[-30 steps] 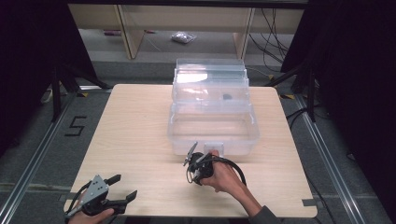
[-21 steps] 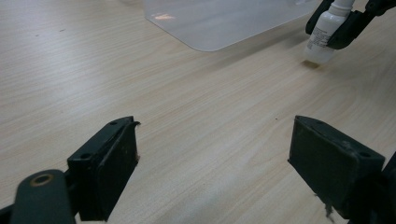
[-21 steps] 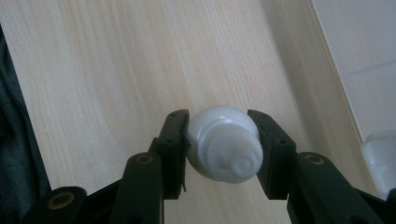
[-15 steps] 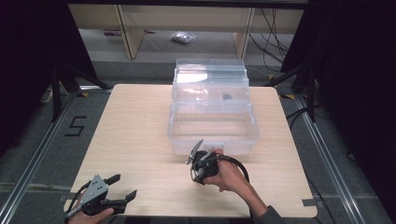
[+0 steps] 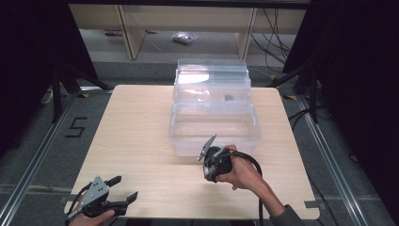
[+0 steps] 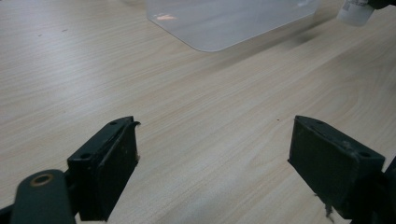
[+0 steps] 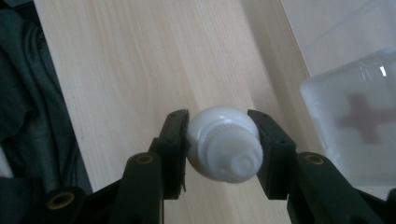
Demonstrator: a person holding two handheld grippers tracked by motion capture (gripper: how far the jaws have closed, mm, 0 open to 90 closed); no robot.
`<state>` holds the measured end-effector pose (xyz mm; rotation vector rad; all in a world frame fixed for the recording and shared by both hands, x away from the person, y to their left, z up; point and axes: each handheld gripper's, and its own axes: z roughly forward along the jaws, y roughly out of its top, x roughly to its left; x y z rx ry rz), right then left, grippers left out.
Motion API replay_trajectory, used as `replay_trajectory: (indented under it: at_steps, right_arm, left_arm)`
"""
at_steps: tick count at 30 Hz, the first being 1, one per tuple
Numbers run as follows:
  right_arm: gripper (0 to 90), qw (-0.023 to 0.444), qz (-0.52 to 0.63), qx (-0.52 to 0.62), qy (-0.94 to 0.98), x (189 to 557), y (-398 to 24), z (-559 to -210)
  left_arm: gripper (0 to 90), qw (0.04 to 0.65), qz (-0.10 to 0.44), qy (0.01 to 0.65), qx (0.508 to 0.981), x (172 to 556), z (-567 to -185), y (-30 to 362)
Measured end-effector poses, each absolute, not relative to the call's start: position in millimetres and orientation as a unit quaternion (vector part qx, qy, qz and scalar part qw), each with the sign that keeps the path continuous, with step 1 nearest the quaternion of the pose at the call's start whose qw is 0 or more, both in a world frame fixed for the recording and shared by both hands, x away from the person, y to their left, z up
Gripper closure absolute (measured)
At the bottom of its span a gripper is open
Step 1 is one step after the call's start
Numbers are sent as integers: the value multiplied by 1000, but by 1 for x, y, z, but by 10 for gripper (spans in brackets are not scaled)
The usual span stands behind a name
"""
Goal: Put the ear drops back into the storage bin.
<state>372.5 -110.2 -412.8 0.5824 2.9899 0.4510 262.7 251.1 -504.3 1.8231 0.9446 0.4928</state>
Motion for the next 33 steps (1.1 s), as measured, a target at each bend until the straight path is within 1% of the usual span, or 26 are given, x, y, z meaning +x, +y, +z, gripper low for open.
replay_trajectory:
  at_steps: [3,7,13,25,27,33]
  right_arm:
    - [604,25,151,183,971,373,-114,-408]
    - [604,27,142,186,972,375,-123,-392]
    - [604,34,145,193,970,381,-137,-376]
    - [604,45,143,230,962,404,-174,-349]
    - [604,44,139,244,959,403,-175,-348]
    - [604,50,140,255,955,421,-186,-332]
  left_arm:
    - [148,493,203,389,751,263,-504,251]
    - [147,485,204,385,758,263,-504,253]
    - [148,490,203,390,753,263,-504,251]
    - [147,490,202,391,752,263,-505,251]
    - [148,493,201,389,752,263,-505,251]
    - [147,492,200,390,752,263,-505,251]
